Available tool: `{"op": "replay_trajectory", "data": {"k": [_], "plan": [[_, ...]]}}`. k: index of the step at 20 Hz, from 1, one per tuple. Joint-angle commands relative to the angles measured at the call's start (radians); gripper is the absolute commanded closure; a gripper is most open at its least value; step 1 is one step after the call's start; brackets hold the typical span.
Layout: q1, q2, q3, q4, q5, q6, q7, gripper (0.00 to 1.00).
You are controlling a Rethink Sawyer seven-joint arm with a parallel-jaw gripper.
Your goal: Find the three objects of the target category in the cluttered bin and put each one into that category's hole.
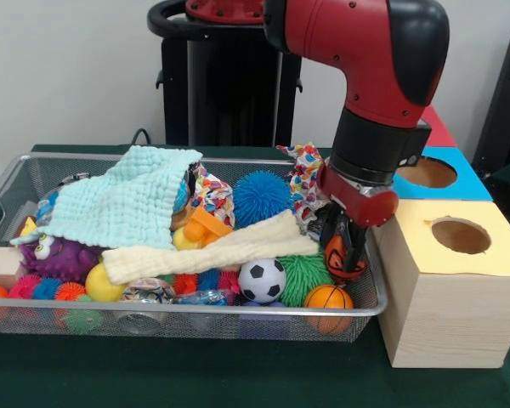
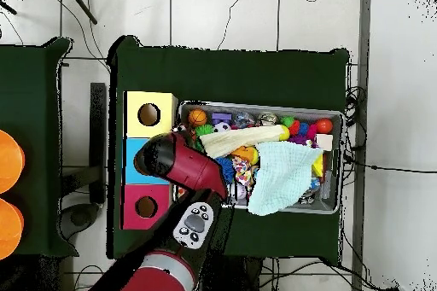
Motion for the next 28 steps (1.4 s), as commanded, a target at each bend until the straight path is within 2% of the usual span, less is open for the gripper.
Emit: {"op": "replay_trajectory", "data": {"k": [1, 7, 8, 13, 18, 21, 24, 28], "plan": [[-0.055, 0.039, 0.222, 0.067, 0.024, -0.131, 0.191, 0.0], [-0.066, 0.043, 0.244, 0.079, 0.013, -0.177, 0.193, 0.0], [-0.066, 0.045, 0.245, 0.077, 0.007, -0.185, 0.183, 1.0], [-0.055, 0.048, 0.231, 0.07, 0.008, -0.182, 0.177, 1.0], [-0.047, 0.042, 0.223, 0.066, 0.033, -0.126, 0.189, 1.0], [-0.025, 0.024, 0.193, 0.059, 0.047, -0.076, 0.201, 1.0], [0.011, -0.003, 0.133, 0.039, 0.05, 0.025, 0.217, 1.0], [0.071, -0.049, 0.013, -0.02, 0.017, 0.235, 0.26, 1.0]]}}
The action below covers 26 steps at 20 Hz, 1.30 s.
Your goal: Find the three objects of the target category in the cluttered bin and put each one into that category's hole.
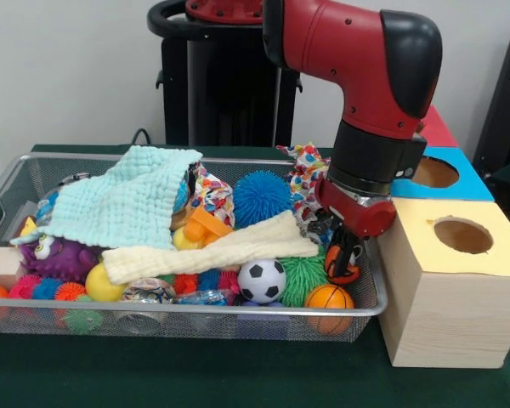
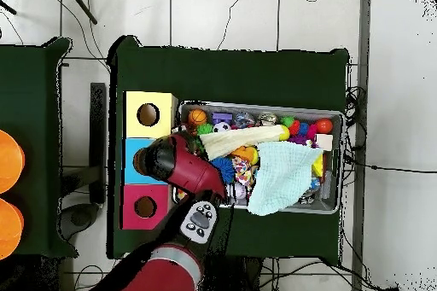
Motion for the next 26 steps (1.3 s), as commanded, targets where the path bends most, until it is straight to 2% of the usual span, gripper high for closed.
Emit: {"op": "replay_trajectory", "data": {"k": [1, 7, 11, 19, 26], "plan": [[0.094, -0.066, -0.056, -0.07, -0.002, 0.391, 0.271, 1.0], [0.133, -0.123, -0.184, -0.169, -0.059, 0.663, 0.301, 1.0], [0.13, -0.128, -0.221, -0.223, -0.066, 0.746, 0.286, 1.0], [0.108, -0.125, -0.245, -0.285, -0.077, 0.816, 0.263, 1.0], [0.083, -0.113, -0.227, -0.283, -0.073, 0.774, 0.224, 1.0]]}}
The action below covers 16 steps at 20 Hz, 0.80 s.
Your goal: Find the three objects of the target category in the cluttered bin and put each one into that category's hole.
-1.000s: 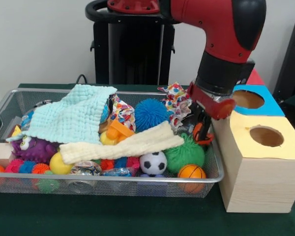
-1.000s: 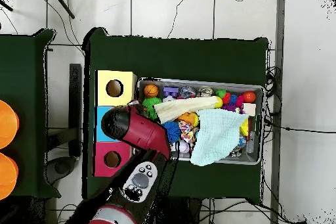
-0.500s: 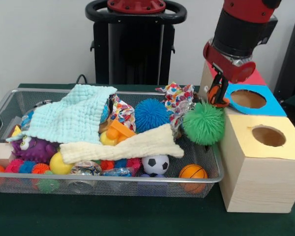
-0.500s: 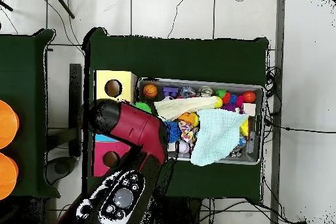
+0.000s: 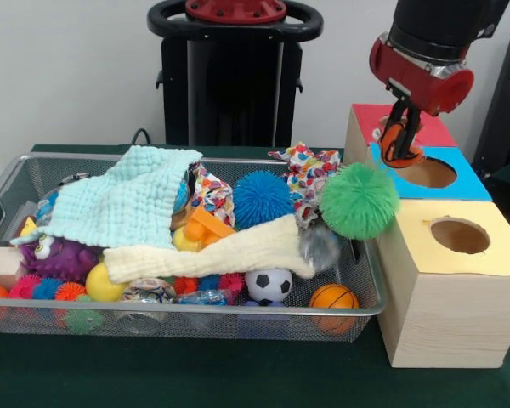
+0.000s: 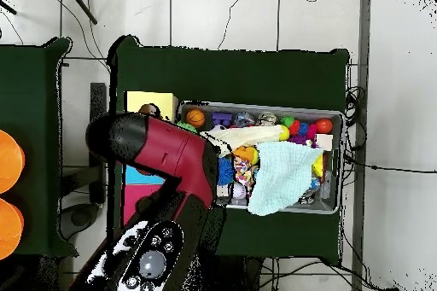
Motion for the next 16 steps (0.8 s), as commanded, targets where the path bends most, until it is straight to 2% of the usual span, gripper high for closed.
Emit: {"op": "replay_trajectory", "data": {"k": [1, 13, 16], "plan": [[-0.044, 0.014, 0.053, -0.051, -0.012, 0.063, 0.214, 1.0], [-0.105, 0.029, 0.108, -0.025, -0.008, -0.026, 0.139, 1.0], [-0.148, 0.034, 0.14, -0.021, -0.016, -0.07, 0.076, 1.0]]}}
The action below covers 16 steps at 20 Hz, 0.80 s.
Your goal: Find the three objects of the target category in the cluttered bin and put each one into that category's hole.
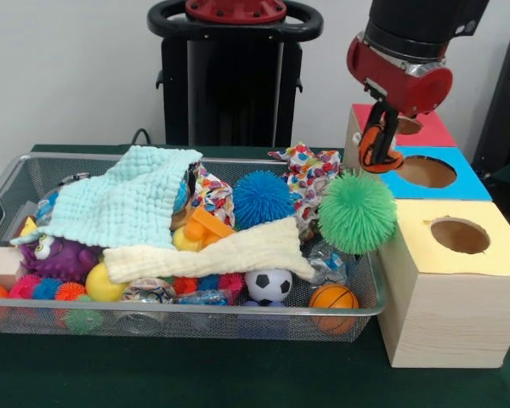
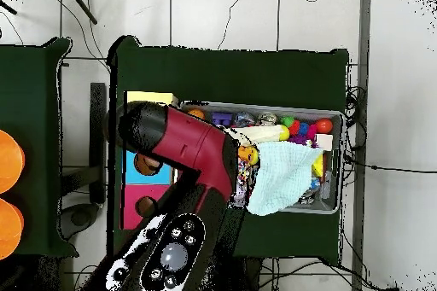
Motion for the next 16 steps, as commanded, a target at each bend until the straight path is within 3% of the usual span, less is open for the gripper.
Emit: {"op": "replay_trajectory", "data": {"k": [1, 6, 16], "plan": [[-0.103, 0.032, 0.149, 0.008, -0.019, -0.075, 0.049, 1.0], [-0.182, 0.027, 0.19, -0.004, -0.047, -0.077, -0.045, 1.0], [-0.223, 0.002, 0.24, 0.02, -0.097, -0.098, -0.041, 1.0]]}}
